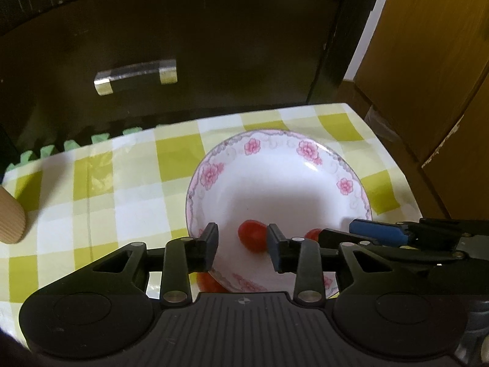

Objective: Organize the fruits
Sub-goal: 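Open both grippers to drop the cherry tomatoes into the bowl, then grasp the large red tomato with the left gripper while the right gripper grasps a tangerine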

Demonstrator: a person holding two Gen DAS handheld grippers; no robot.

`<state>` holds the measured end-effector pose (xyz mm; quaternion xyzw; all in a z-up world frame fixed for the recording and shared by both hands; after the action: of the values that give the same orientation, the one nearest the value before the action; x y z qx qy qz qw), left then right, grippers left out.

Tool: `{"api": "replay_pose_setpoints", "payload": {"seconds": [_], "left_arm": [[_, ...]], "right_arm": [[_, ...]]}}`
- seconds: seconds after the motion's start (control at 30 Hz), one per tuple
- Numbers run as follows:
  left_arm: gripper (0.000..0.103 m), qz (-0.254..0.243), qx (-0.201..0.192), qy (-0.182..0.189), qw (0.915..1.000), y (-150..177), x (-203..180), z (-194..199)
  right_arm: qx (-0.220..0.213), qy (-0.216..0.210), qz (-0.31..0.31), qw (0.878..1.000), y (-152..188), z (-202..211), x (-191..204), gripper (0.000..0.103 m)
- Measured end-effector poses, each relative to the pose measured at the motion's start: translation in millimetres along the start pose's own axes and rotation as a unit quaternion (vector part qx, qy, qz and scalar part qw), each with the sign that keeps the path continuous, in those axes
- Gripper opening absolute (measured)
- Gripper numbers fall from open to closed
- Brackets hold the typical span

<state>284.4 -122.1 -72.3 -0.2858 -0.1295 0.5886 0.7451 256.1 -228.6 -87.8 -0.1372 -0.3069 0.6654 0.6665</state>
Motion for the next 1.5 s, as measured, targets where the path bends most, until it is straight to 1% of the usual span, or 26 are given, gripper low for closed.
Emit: {"api": "replay_pose_setpoints", "payload": {"seconds": [0.07, 0.2, 0.33, 0.57, 0.77, 1.03, 1.17, 1.27, 1.5], "left_arm": [[0.048, 0.0, -0.004, 0.0, 1.0, -2, 0, 3], [0.049, 0.001, -0.01, -0.003, 0.9999, -3, 3, 8], [0.049, 0.001, -0.011, -0.006, 0.9999, -1, 6, 13], [0.053, 0.001, -0.017, -0.015, 0.9997, 3, 15, 28], [0.054, -0.003, -0.023, -0.022, 0.9995, 9, 23, 43], [0.054, -0.002, -0.021, -0.035, 0.9992, 33, 43, 64], [0.054, -0.004, -0.011, -0.04, 0.9991, 48, 57, 73], [0.054, -0.006, -0.006, -0.052, 0.9986, 61, 69, 82], [0.054, 0.031, 0.021, -0.055, 0.9978, 92, 100, 91]], "right_arm": [[-0.004, 0.001, -0.002, 1.0, -2, 2, -1, 0.032], [-0.01, 0.001, -0.008, 1.0, -5, 7, -1, 0.033], [-0.015, -0.005, 0.0, 1.0, -6, 13, 8, 0.033], [-0.015, -0.009, 0.015, 1.0, -2, 19, 21, 0.033], [-0.012, -0.017, 0.021, 1.0, 7, 27, 33, 0.033], [-0.012, -0.037, 0.033, 0.999, 19, 37, 62, 0.033], [-0.004, -0.048, 0.044, 0.998, 30, 38, 80, 0.033], [0.005, -0.064, 0.05, 0.997, 41, 38, 97, 0.033], [0.026, -0.088, 0.081, 0.993, 63, 34, 134, 0.033]]}}
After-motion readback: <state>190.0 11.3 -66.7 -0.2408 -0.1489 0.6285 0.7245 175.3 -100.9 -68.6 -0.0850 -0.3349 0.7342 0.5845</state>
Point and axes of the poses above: each gripper's, at about its wrist camera, not at the fingertips, and z roughly against the way its jaws point, x to its left, y to its underside, the point moved 9 cm from there along -z, roughly the way its jaws point, and after that the axes turned 3 degrees about z, right-handed, at the moved point
